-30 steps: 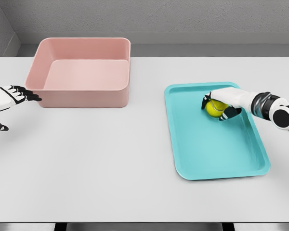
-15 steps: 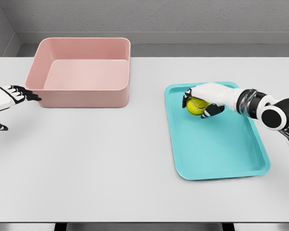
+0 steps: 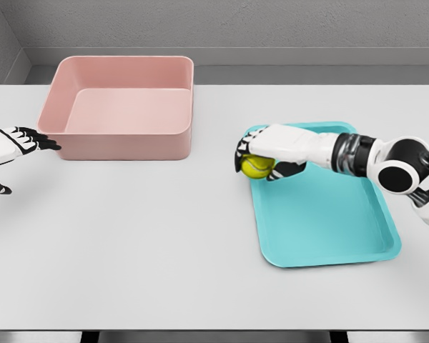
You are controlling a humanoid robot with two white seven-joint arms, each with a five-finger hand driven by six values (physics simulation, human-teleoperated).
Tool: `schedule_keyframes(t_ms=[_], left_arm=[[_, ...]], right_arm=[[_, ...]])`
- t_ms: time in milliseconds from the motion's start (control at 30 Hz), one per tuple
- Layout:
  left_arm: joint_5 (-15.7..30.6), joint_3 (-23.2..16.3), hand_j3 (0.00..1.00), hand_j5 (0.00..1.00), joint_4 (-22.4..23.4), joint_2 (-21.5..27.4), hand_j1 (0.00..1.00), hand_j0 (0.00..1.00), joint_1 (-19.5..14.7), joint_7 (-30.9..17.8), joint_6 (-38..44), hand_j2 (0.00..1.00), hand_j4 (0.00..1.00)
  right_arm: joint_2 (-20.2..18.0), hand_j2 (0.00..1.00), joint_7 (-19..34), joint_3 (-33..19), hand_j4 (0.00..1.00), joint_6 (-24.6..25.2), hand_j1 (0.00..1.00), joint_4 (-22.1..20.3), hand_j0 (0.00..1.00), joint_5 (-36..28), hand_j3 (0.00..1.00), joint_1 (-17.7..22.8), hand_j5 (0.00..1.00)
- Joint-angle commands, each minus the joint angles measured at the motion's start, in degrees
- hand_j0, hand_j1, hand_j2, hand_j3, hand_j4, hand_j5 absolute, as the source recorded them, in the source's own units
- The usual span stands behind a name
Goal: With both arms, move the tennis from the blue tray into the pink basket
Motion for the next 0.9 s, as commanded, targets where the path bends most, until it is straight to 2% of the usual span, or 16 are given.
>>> schedule_keyframes(t_ms=[0, 133, 433, 467, 867], left_arm=[[0.3, 0.0, 1.00, 1.00, 0.0, 0.1, 1.00, 1.00, 0.0, 0.0, 0.1, 1.00, 1.00], [0.3, 0.0, 1.00, 1.00, 0.0, 0.1, 1.00, 1.00, 0.0, 0.0, 0.1, 1.00, 1.00], [0.3, 0.0, 1.00, 1.00, 0.0, 0.2, 1.00, 1.00, 0.0, 0.0, 0.1, 1.00, 1.00], [0.3, 0.0, 1.00, 1.00, 0.0, 0.2, 1.00, 1.00, 0.0, 0.0, 0.1, 1.00, 1.00], [0.3, 0.0, 1.00, 1.00, 0.0, 0.2, 1.00, 1.00, 0.0, 0.0, 0.1, 1.00, 1.00]], right_arm=[[0.3, 0.51, -0.1, 0.0, 0.51, -3.4, 0.51, 0.0, 0.51, -0.2, 0.51, 0.0, 0.51], [1.6, 0.51, -0.1, 1.8, 0.51, -6.1, 0.51, 0.0, 0.51, -0.2, 0.51, -0.9, 0.51], [6.6, 0.52, -0.1, 6.5, 0.52, -5.8, 0.52, 0.0, 0.52, -0.2, 0.52, -4.4, 0.52], [8.1, 0.52, -0.1, 7.3, 0.52, -5.4, 0.52, 0.0, 0.52, -0.2, 0.52, -5.1, 0.52], [13.0, 0.51, -0.1, 11.4, 0.51, -4.9, 0.51, 0.2, 0.51, -0.3, 0.51, -7.6, 0.51]])
